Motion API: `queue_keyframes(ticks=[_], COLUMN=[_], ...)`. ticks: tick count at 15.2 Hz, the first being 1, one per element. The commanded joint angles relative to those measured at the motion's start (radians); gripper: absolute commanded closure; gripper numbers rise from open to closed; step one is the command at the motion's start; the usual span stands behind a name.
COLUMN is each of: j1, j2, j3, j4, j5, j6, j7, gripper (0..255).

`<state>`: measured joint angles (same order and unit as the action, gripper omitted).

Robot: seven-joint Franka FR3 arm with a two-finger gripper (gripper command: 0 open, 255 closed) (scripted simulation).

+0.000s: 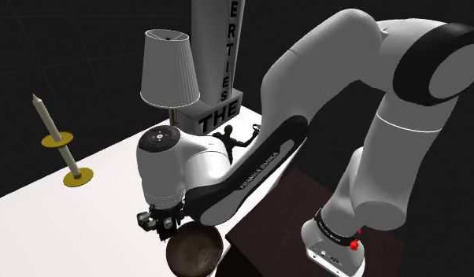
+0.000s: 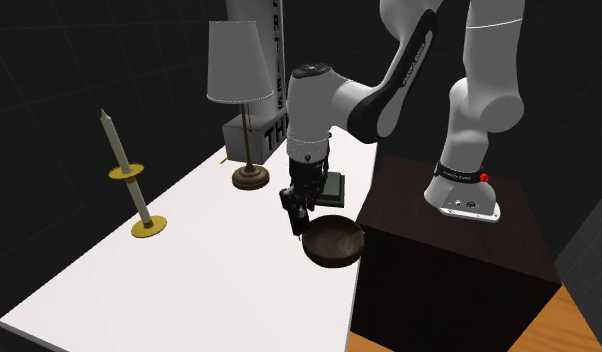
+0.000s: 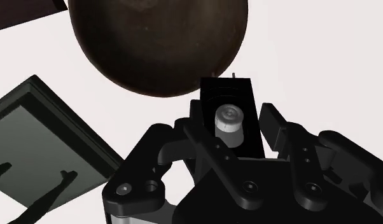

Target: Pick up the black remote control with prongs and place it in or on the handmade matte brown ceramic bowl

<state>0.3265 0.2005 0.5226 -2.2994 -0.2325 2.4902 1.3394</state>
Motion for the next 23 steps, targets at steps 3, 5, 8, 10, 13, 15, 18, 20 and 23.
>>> queue_keyframes(ticks=[3,5,8,10,13,15,18,20,23], j1=[-0.006,0.003,0.004,0.004,0.01,0.019,0.039,0.043,0.043], j2=[-0.141,-0.213,-0.165,-0.132,-0.081,-0.047,0.004,0.01,0.01], j3=[0.046,0.065,0.057,0.05,0.032,0.015,-0.018,-0.024,-0.024], j4=[-0.183,-0.262,-0.266,-0.267,-0.266,-0.264,-0.257,-0.256,-0.256], j5=[0.102,0.168,0.112,0.07,0.001,-0.047,-0.12,-0.129,-0.129], j6=[0.05,0.071,0.113,0.14,0.178,0.202,0.236,0.24,0.24], j7=[-0.026,-0.051,-0.009,0.022,0.073,0.108,0.163,0.169,0.169], gripper=[255,255,255,255,255,255,255,255,255])
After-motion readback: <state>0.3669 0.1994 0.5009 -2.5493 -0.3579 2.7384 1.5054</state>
